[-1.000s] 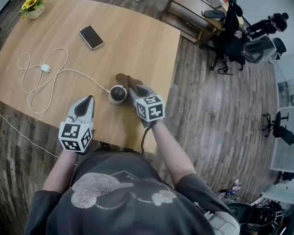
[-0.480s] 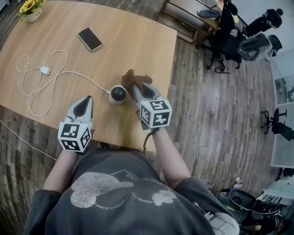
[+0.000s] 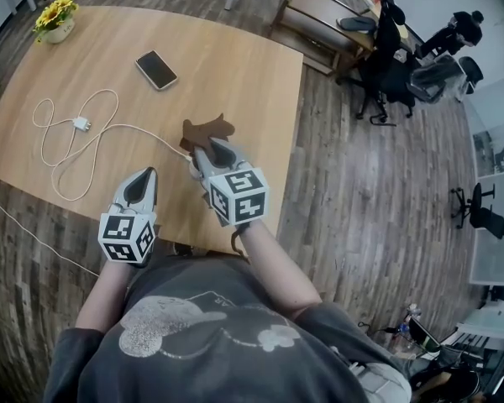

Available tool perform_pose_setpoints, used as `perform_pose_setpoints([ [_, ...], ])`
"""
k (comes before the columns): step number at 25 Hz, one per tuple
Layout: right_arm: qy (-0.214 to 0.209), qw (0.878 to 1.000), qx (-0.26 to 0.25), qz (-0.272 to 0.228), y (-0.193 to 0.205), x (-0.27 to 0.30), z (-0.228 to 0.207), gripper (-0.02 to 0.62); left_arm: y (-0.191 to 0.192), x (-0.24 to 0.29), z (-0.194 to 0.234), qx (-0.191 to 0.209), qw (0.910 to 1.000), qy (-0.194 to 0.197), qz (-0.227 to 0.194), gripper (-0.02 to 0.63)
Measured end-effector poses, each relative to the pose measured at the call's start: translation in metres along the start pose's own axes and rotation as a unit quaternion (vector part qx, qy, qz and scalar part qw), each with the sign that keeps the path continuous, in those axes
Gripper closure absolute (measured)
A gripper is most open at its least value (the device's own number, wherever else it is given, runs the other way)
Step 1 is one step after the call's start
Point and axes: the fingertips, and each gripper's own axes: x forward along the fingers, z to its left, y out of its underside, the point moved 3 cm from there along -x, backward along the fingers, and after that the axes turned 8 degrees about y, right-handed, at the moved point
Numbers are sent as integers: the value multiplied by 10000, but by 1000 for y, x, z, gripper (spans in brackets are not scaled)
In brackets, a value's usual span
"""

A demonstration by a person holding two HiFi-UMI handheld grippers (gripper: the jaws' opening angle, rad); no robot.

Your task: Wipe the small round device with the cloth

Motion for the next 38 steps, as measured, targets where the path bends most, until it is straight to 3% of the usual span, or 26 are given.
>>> perform_pose_setpoints([
  [7,124,9964,-586,-596,-23,-10,22,531,2,-9,10,-78,9999,-100,-21,588],
  [10,73,9966,-435,-692,-30,-11,25,531,3,-9,12,-86,9999,-93,-28,588],
  [18,71,9999,40,91,21,12,37,531,7,-11,16,-144,9998,-124,-14,588],
  [30,-2,9926,300,1175,104,21,50,531,23,-12,15,-306,9994,-155,80,588],
  [34,-127,9919,483,1167,115,15,47,532,29,-11,15,-299,9993,-167,129,588],
  [38,-516,9942,372,872,107,-8,52,531,29,-16,10,-267,9992,-272,74,588],
])
